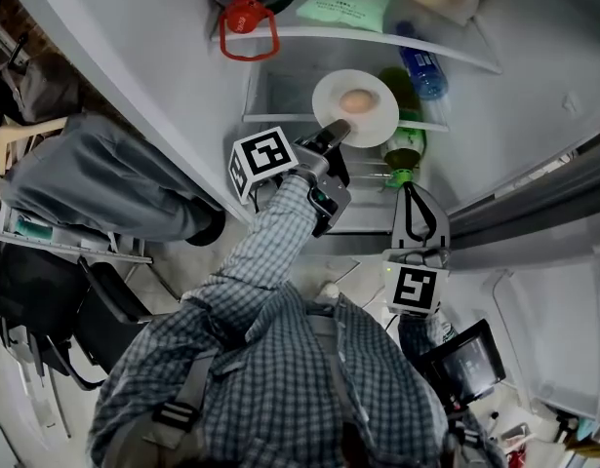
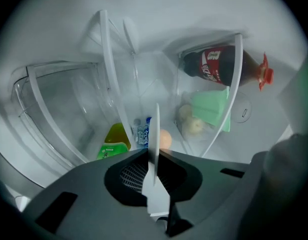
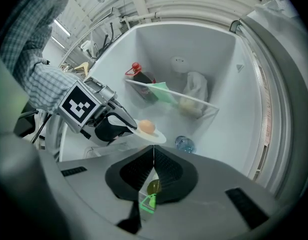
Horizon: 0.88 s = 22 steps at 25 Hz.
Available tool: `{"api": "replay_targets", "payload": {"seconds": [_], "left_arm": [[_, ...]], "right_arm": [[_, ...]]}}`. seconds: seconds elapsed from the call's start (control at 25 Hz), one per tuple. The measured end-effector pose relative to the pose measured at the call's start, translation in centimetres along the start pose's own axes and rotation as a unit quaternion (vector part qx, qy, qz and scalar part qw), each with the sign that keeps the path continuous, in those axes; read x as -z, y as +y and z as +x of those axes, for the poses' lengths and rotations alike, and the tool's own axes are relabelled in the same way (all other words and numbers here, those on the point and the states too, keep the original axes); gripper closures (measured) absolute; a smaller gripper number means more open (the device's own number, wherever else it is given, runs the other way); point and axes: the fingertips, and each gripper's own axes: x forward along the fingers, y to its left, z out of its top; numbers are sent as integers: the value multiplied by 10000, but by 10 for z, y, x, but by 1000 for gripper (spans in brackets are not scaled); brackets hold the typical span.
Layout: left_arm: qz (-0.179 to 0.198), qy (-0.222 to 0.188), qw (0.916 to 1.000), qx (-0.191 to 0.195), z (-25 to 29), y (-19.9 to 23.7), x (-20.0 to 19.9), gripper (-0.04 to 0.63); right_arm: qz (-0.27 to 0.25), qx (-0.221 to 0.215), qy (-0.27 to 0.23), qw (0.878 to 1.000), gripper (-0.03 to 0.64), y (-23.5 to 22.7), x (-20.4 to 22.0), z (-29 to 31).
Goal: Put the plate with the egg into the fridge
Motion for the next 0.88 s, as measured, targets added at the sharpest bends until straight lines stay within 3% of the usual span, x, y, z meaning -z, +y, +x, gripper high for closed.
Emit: {"api": "replay_targets", "payload": {"seconds": [0.48, 0.88], "left_arm": [[-346, -184, 9992, -47, 9, 11, -10, 568], [-448, -312, 9984, -131, 8, 20, -14, 568]], "right_arm": [[-229, -133, 5, 9996, 611, -1, 2, 14], [-1318, -413, 39, 9904, 609, 0, -5, 47]]}}
